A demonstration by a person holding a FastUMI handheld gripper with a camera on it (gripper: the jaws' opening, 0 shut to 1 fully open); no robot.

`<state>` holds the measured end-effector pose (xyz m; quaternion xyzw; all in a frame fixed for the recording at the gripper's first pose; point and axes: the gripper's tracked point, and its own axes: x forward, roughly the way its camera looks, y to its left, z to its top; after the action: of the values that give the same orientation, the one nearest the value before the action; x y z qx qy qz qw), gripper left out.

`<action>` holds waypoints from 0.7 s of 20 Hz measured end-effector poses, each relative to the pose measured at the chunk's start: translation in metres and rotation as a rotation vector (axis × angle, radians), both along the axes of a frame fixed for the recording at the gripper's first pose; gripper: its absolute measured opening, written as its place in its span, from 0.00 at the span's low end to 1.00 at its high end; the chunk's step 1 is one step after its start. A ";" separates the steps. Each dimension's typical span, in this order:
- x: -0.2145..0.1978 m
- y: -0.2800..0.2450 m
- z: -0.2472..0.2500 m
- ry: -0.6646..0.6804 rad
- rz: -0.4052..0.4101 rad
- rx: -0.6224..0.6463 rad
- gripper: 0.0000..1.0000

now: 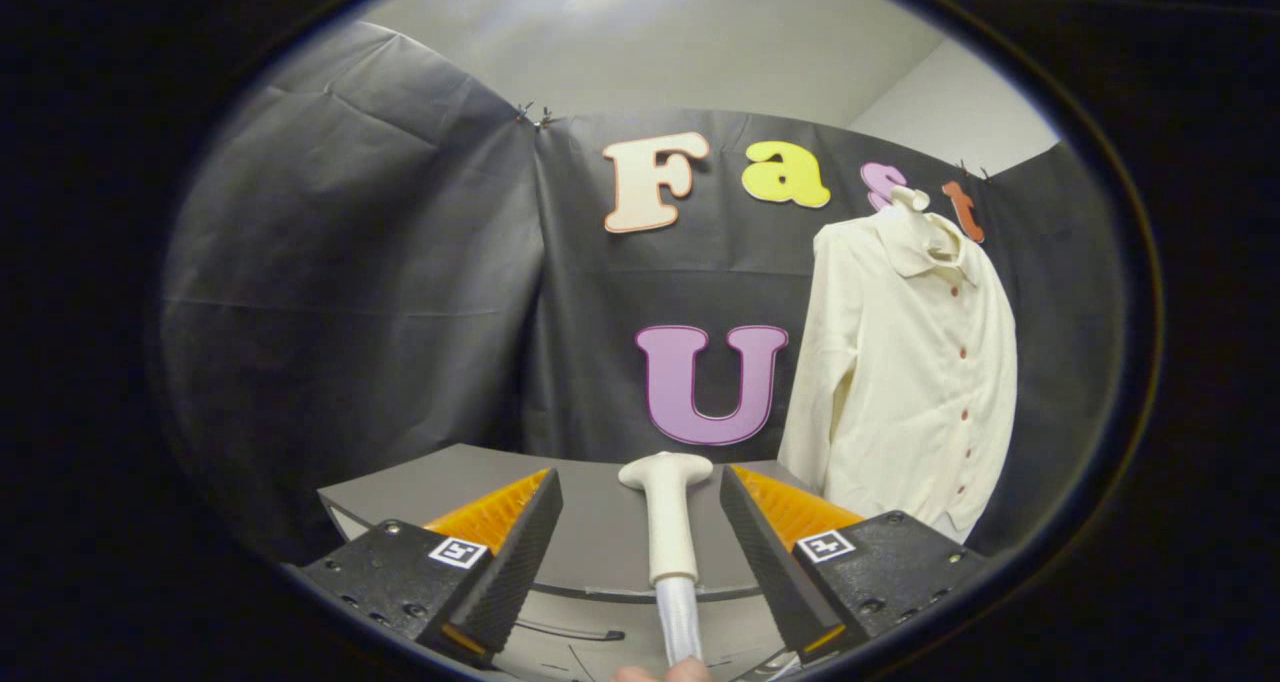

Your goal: Iron the clothes twice with a garment steamer, once on the left side and once on the right side.

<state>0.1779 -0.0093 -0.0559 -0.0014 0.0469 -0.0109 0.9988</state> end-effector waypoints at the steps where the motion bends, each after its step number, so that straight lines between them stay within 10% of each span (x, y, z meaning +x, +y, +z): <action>1: 0.006 0.000 -0.005 0.010 0.000 0.000 0.97; 14: 0.070 -0.007 -0.094 0.274 -0.037 -0.025 0.81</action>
<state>0.2482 -0.0160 -0.1497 -0.0147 0.1830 -0.0294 0.9826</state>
